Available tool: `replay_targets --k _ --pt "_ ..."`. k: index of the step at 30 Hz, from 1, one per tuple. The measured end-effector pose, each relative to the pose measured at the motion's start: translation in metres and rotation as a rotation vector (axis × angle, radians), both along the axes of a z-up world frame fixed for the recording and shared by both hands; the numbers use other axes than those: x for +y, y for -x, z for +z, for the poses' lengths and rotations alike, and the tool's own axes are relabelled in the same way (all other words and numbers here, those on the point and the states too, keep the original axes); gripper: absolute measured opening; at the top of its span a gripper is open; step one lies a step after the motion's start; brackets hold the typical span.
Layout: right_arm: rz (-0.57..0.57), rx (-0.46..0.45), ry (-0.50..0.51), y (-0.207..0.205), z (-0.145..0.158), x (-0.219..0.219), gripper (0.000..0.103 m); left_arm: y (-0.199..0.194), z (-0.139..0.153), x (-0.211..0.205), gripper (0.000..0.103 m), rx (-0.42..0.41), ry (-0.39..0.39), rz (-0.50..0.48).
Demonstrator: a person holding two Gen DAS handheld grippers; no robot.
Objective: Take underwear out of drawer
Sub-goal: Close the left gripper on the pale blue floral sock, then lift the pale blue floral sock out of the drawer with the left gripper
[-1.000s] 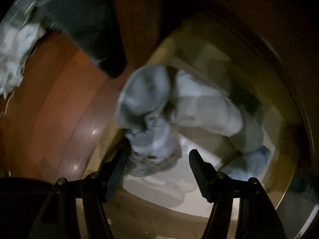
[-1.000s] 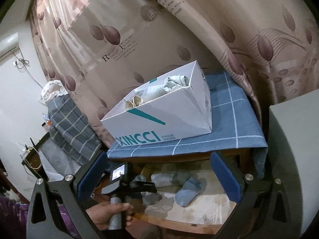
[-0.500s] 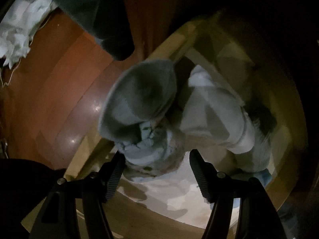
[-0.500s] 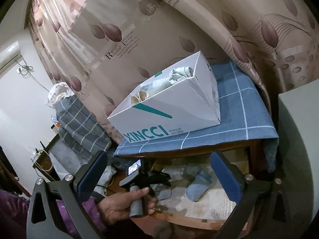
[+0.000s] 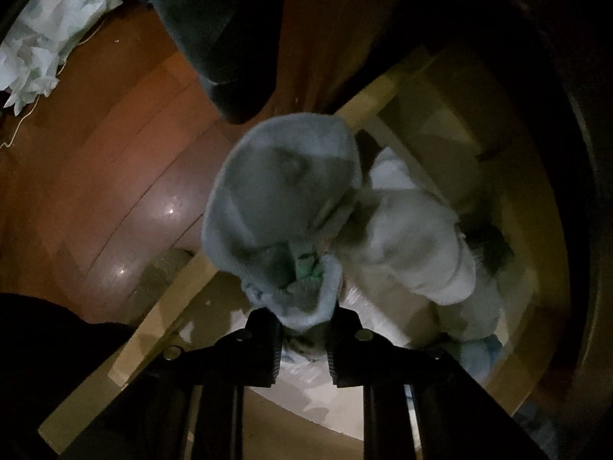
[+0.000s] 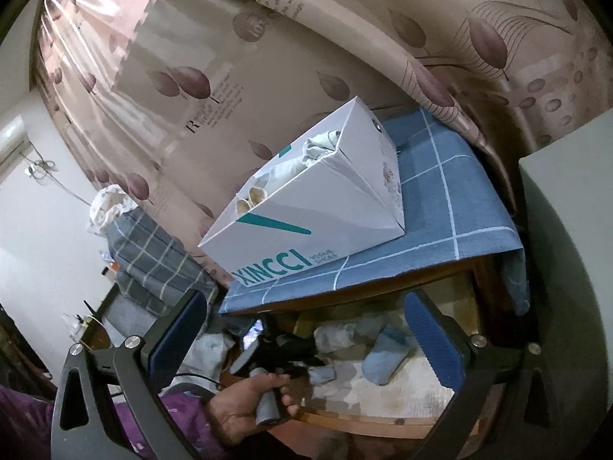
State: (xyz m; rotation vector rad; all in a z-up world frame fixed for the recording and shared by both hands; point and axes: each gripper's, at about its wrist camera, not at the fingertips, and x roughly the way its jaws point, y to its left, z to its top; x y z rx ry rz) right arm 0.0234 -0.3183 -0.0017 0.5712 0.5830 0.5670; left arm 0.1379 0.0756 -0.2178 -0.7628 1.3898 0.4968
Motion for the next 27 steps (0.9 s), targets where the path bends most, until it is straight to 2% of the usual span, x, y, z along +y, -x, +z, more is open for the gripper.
replay_targets --k 9,14,27 --pt "0.016 0.029 0.045 -0.004 -0.003 0.006 0.103 0.024 0.038 0.002 0.018 -0.168 0.091 -0.083" --pt "0.008 0.044 0.101 -0.006 -0.005 0.013 0.103 0.043 0.057 -0.004 0.018 -0.232 0.081 -0.145" --pt "0.115 0.127 0.408 -0.015 -0.025 0.076 0.103 0.085 0.121 -0.024 0.018 -0.421 -0.005 -0.434"
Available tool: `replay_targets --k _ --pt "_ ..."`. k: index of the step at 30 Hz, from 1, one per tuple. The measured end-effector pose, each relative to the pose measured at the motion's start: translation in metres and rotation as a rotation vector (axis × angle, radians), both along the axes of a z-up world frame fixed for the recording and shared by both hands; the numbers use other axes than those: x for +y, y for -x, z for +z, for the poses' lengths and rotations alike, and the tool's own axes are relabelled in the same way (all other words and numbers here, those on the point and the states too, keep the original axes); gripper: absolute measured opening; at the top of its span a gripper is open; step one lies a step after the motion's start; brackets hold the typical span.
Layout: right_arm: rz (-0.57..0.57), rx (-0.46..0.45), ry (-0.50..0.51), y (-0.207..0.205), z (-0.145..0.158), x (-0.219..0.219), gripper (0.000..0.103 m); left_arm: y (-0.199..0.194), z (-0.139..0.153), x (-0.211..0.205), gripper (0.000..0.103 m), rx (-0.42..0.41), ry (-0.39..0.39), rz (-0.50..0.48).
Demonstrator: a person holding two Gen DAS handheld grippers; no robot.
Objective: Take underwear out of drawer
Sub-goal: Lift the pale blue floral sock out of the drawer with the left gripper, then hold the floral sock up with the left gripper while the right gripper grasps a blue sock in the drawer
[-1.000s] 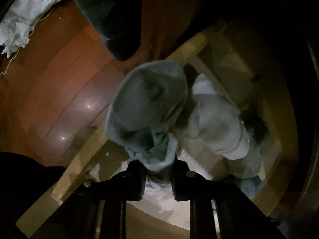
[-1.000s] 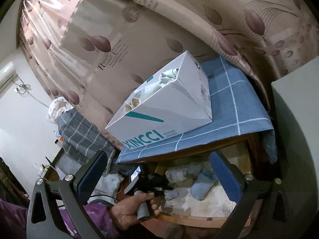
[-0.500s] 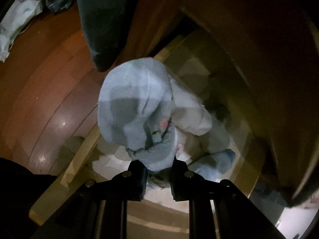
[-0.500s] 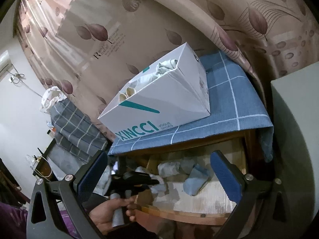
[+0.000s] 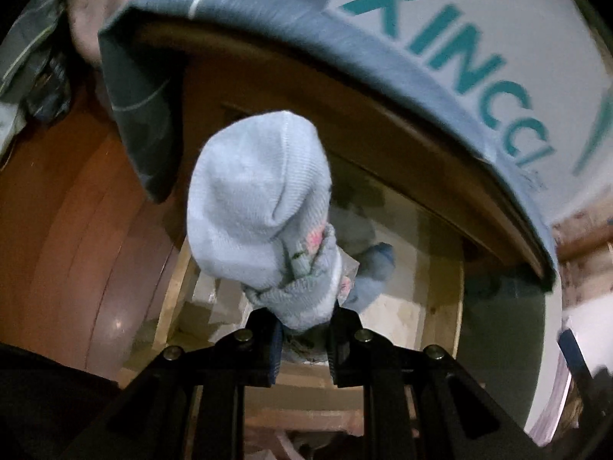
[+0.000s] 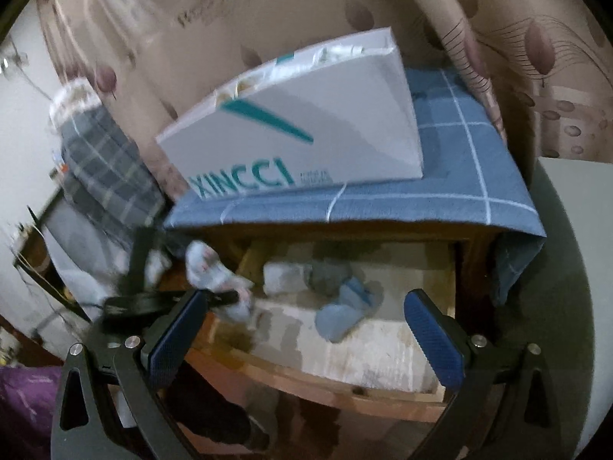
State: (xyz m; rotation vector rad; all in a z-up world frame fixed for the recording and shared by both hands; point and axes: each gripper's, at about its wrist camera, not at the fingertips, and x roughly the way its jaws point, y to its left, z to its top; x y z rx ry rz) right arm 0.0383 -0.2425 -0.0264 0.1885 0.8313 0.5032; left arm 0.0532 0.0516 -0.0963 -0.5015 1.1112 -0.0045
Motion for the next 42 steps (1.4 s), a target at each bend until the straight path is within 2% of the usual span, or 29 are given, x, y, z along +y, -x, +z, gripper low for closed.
replay_targets --k 10,14,19,22,28,34,42 --pt "0.024 0.028 0.156 -0.002 -0.016 0.028 0.103 0.032 0.04 0.012 0.018 -0.105 -0.01 -0.071" --pt "0.025 0.096 0.194 -0.012 -0.03 0.037 0.103 0.043 0.05 0.017 0.018 -0.143 -0.016 -0.079" --pt "0.018 0.242 0.264 -0.033 -0.069 0.06 0.102 0.052 0.067 0.021 0.018 -0.2 -0.028 -0.093" --pt "-0.025 0.35 0.307 -0.046 -0.098 0.073 0.101 0.058 0.079 0.025 0.019 -0.246 -0.058 -0.106" --pt "-0.136 0.495 0.327 -0.061 -0.137 0.084 0.1 0.063 0.084 0.039 0.019 -0.285 -0.031 -0.102" --pt "-0.329 0.576 0.296 -0.075 -0.154 0.084 0.1 0.066 0.078 0.053 0.019 -0.295 0.012 -0.096" --pt "-0.45 0.622 0.268 -0.09 -0.162 0.09 0.1 0.064 0.072 0.059 0.019 -0.288 0.054 -0.108"
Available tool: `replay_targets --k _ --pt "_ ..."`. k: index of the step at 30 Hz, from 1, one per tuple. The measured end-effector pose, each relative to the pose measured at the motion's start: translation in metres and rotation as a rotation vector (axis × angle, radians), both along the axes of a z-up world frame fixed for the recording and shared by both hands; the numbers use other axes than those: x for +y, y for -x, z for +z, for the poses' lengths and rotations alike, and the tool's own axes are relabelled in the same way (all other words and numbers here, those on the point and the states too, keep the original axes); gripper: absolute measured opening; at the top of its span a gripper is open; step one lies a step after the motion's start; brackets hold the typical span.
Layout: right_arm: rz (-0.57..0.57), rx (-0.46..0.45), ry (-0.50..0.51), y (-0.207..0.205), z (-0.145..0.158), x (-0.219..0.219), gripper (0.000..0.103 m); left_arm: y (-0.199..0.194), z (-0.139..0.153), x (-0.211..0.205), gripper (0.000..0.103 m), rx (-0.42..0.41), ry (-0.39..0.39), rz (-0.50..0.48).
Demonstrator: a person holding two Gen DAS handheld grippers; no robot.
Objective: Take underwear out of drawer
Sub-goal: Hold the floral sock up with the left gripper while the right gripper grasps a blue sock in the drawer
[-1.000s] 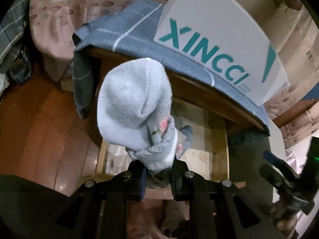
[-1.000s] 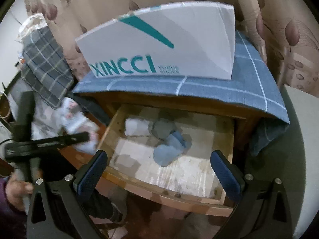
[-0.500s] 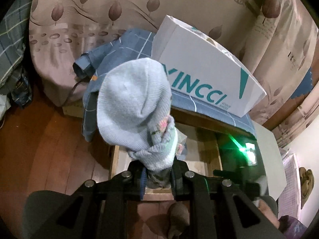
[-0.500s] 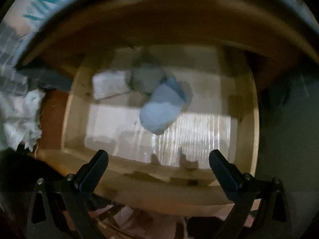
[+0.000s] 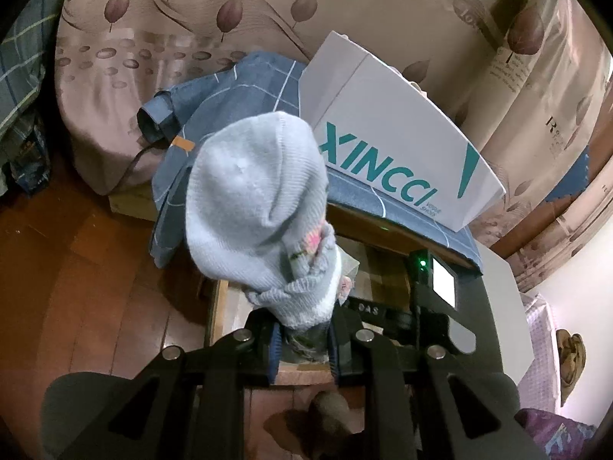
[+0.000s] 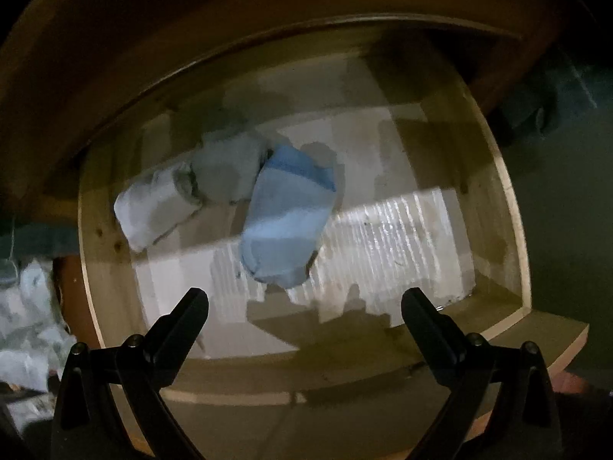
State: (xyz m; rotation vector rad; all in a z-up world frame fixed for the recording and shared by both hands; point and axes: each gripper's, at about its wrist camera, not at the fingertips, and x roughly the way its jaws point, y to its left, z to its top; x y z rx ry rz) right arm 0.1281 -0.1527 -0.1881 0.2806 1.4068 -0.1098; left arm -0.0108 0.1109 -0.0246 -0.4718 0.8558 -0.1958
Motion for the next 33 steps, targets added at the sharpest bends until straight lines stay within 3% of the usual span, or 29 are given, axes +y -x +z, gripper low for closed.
replay_targets --k 4,10,13,22,24,28,31,33 --pt "-0.062 0.012 0.041 -0.005 -0.004 0.003 0.1 0.001 0.0 0.003 0.019 -0.011 0.021 -0.004" --pt "-0.053 0.011 0.108 -0.011 -0.012 0.019 0.1 0.004 -0.001 0.004 0.019 -0.023 0.022 -0.019" --pt "-0.075 0.001 0.072 -0.014 -0.015 0.022 0.085 0.004 -0.001 0.007 0.019 -0.025 0.033 -0.025" --pt "-0.173 0.024 0.077 -0.013 -0.013 0.019 0.082 0.007 -0.001 0.013 0.02 -0.028 0.066 -0.03" --pt "-0.151 0.047 0.126 -0.014 -0.012 0.024 0.082 0.007 -0.001 0.016 0.02 -0.027 0.07 -0.025" --pt "0.122 0.044 0.322 -0.01 -0.004 0.054 0.082 0.01 -0.003 0.023 0.02 -0.021 0.074 -0.013" --pt "0.504 0.023 0.512 0.004 -0.002 0.092 0.082 0.012 -0.003 0.031 0.02 -0.02 0.092 0.005" --pt "0.754 -0.049 0.608 0.02 0.002 0.116 0.08 0.013 -0.004 0.033 0.02 -0.016 0.102 0.012"
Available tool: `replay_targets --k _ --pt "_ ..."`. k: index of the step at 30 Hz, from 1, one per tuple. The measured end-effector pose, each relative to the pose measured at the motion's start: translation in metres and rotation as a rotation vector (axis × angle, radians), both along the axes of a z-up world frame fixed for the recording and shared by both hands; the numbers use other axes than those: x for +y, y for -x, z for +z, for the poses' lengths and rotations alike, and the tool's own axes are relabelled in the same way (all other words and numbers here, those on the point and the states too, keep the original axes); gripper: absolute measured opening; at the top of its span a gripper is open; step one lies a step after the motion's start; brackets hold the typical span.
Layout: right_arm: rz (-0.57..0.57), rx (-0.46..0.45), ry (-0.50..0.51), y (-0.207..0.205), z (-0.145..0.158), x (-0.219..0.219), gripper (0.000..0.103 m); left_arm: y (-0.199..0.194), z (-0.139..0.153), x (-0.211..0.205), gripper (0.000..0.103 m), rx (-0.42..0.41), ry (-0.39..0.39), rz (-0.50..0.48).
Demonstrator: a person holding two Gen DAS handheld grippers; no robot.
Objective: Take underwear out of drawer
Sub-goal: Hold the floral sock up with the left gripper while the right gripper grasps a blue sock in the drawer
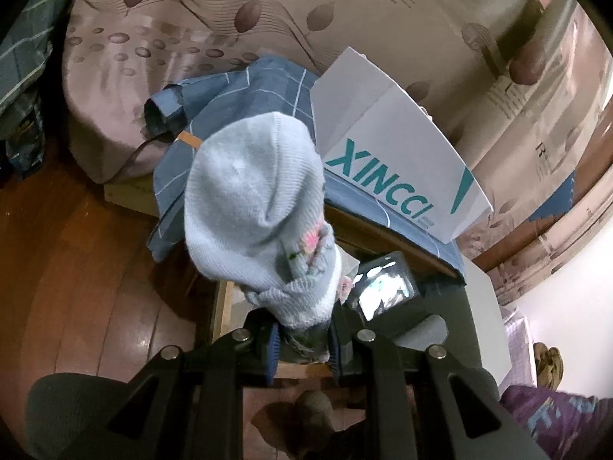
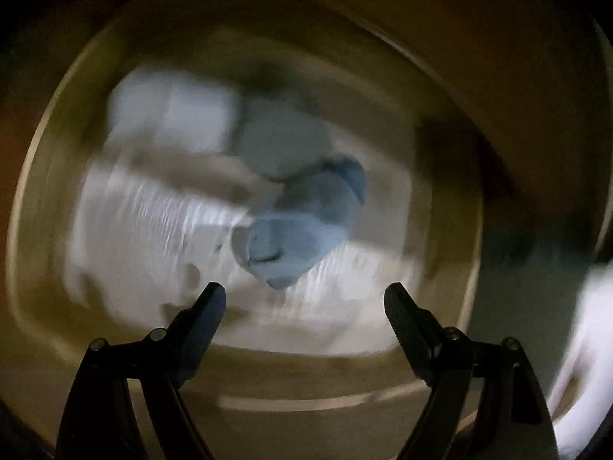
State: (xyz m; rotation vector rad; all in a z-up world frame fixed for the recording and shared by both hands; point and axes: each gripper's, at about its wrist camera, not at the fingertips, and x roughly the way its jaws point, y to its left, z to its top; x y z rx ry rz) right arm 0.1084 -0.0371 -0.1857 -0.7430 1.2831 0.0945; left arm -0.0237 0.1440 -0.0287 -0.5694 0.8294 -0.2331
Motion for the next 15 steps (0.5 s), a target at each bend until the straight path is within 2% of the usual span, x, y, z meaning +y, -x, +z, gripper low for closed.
replay_targets --k 3,5,7,8,10,13,15 --pt "0.273 -0.079 0.148 0.009 0.011 0.017 0.083 -0.001 0.0 -0.002 0.02 0.006 -0.003 -0.001" --pt "0.445 -0.061 0.192 0.018 0.012 0.021 0.083 -0.001 0.001 -0.004 0.02 0.006 -0.015 -0.006" --pt "0.686 -0.128 0.365 0.034 0.001 0.025 0.083 -0.001 0.001 -0.006 0.02 0.009 -0.024 -0.006" --pt "0.818 -0.125 0.418 0.044 -0.005 0.021 0.081 -0.002 0.0 -0.006 0.02 0.012 -0.023 -0.004" --pt "0.992 -0.078 0.504 0.052 -0.017 0.009 0.077 -0.003 -0.001 -0.006 0.02 0.018 -0.023 0.002" --pt "1.136 0.022 0.561 0.052 -0.032 -0.002 0.075 -0.004 -0.002 -0.006 0.02 0.026 -0.022 0.008" --pt "1.185 0.012 0.563 0.052 -0.035 -0.004 0.075 -0.006 -0.002 -0.009 0.02 0.032 -0.027 0.006"
